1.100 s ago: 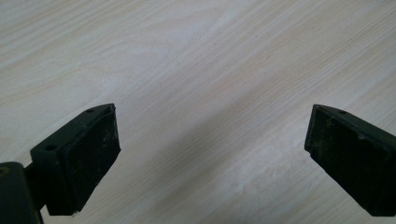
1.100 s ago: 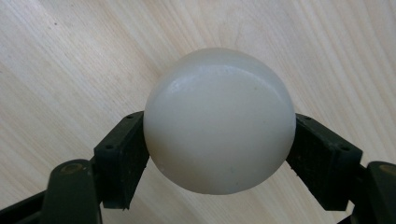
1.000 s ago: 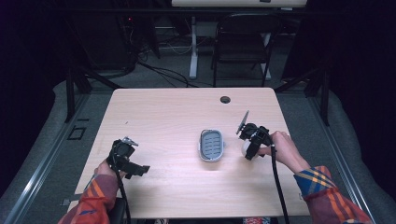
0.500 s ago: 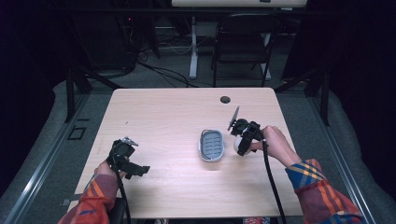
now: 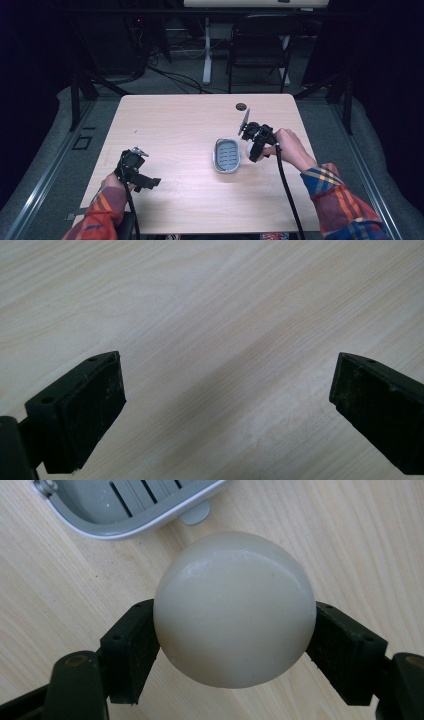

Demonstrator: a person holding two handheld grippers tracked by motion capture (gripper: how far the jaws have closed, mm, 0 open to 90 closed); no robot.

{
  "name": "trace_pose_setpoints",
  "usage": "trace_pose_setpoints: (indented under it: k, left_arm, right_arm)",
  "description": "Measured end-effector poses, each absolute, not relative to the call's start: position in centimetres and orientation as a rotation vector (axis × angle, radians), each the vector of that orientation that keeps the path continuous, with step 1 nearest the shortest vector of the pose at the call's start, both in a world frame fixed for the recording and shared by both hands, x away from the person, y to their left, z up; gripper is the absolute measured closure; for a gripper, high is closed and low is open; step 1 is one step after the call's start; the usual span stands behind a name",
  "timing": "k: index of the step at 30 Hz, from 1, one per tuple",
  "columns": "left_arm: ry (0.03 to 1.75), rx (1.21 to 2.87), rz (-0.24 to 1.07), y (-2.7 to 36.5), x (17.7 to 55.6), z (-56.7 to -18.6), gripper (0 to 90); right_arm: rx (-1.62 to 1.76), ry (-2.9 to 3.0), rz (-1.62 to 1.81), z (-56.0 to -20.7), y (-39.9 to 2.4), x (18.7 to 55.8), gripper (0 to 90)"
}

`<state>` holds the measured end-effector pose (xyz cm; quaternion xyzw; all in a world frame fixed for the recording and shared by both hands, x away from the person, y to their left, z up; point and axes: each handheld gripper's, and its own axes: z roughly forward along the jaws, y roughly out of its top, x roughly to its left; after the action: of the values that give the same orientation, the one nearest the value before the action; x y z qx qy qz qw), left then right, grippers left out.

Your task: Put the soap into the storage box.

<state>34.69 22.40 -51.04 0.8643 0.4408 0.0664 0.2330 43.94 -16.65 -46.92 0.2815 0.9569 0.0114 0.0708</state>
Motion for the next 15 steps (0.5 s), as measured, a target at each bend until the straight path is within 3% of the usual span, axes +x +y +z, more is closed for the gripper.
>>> trace_pose_setpoints:
  k: [15]
  left_arm:
    - [1.207, 2.376, 0.178, 22.4, 34.7, -51.0, 1.2]
  right_arm:
    - [0.817, 2.872, 0.031, -45.5, -15.4, 44.7, 24.3]
